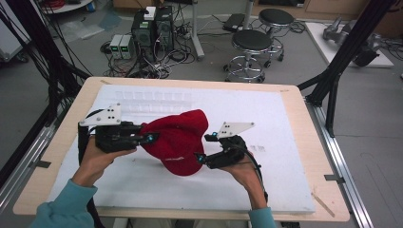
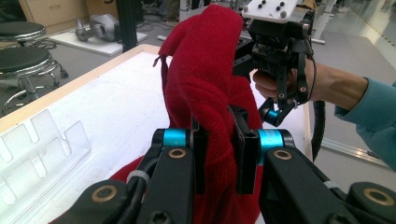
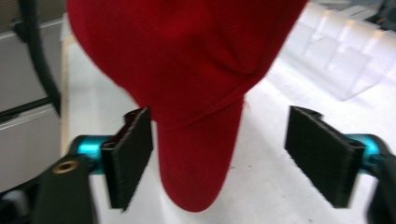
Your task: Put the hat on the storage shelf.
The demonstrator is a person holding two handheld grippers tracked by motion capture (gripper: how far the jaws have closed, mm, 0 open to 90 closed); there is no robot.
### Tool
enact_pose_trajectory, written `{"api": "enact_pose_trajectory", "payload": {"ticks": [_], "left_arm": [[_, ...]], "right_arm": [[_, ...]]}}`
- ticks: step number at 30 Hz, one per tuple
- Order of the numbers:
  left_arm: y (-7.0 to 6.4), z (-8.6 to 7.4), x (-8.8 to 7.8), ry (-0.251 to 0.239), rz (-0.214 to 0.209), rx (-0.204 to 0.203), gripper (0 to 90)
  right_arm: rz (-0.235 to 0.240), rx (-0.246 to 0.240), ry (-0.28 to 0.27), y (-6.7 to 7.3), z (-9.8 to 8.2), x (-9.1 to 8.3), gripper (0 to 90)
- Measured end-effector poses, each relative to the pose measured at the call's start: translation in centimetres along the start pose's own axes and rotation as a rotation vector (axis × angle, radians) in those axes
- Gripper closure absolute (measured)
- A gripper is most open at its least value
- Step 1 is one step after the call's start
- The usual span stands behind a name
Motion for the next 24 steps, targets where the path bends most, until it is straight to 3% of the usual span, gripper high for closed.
{"api": "enact_pose_trajectory", "payload": {"ticks": [7,9,14,24], "left_arm": [[0.08,-0.11,-0.16,-0.002,0.002,0.002,81.3],[0.13,-0.14,-0.22,-0.001,0.007,0.001,81.3],[0.18,-0.2,-0.24,0.002,0.012,0.002,81.3],[0.52,-0.37,-0.32,0.001,0.025,-0.007,81.3]], "right_arm": [[0.046,-0.014,0.022,0.28,-0.14,0.46,37.4],[0.067,-0.019,0.03,0.39,-0.24,0.58,44.7],[0.068,-0.028,0.033,0.58,-0.33,0.6,59.7],[0.14,-0.032,0.025,0.83,-0.33,0.35,66.7]]}}
Point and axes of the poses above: each handheld gripper's, and its own axes: x roughly forward along the jaws, z roughly out of its top, y roughly to its left, the point moved 3 cm from there along x, roughly forward along the jaws, and after that the axes turned 13 degrees about -z, right-handed, at the moved point
